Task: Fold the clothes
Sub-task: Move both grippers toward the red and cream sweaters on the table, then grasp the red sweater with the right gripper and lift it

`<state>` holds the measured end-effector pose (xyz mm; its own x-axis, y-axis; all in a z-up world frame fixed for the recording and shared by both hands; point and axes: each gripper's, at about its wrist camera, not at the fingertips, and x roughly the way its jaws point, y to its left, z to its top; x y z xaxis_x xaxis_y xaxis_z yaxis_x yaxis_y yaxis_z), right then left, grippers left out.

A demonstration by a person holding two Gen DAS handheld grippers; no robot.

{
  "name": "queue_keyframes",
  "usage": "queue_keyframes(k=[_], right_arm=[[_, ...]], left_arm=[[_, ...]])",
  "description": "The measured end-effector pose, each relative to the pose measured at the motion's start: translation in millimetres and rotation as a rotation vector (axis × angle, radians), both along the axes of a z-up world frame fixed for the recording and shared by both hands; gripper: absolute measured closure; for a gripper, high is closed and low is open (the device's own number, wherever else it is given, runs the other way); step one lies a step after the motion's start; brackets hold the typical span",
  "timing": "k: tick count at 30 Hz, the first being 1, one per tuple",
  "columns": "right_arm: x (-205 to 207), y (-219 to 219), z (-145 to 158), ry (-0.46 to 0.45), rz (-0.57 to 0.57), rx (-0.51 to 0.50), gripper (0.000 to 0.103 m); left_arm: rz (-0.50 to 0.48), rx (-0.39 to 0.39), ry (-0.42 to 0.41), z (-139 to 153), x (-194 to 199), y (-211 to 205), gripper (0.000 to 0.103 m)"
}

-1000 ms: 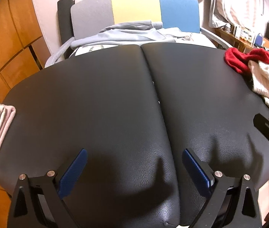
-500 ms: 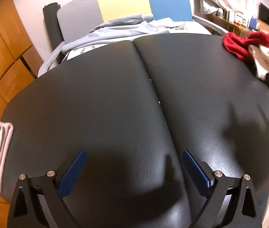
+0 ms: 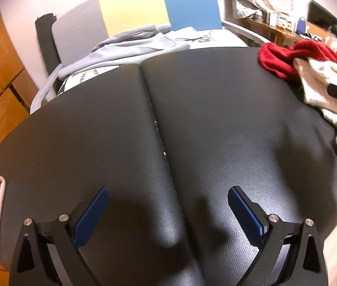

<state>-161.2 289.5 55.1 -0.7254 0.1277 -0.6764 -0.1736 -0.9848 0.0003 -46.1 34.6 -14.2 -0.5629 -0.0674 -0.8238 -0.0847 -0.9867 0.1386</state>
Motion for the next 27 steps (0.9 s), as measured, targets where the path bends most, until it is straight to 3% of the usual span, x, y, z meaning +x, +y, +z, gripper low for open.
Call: queue_keyframes(k=[3, 10, 12, 19, 27], right_arm=[[-8.3, 4.3, 3.9, 0.012, -0.002, 0.052, 0.02], [-39.5, 46.2, 41.7, 0.192, -0.002, 0.214, 0.02], [-68.6, 68.8, 44.2, 0.135, -0.007, 0.202, 0.02], [-148.7, 120.8, 34.1, -0.042, -0.023, 0.169, 0.02], [-175.4, 128.5, 1.4, -0.137, -0.024, 0.227, 0.02]], left_arm=[[-0.003, -0.011, -0.023, -8.6, 0.7, 2.2, 0.002], [0.036, -0.032, -0.062, -28.6, 7.0, -7.8, 0.002], [0.048, -0.047, -0.061, -33.3, 9.8, -13.1, 0.002], [0.093, 0.044, -0.092, -39.6, 5.4, -30.6, 0.002], [0.091, 0.037, -0.09, -41.6, -2.4, -28.8, 0.002]])
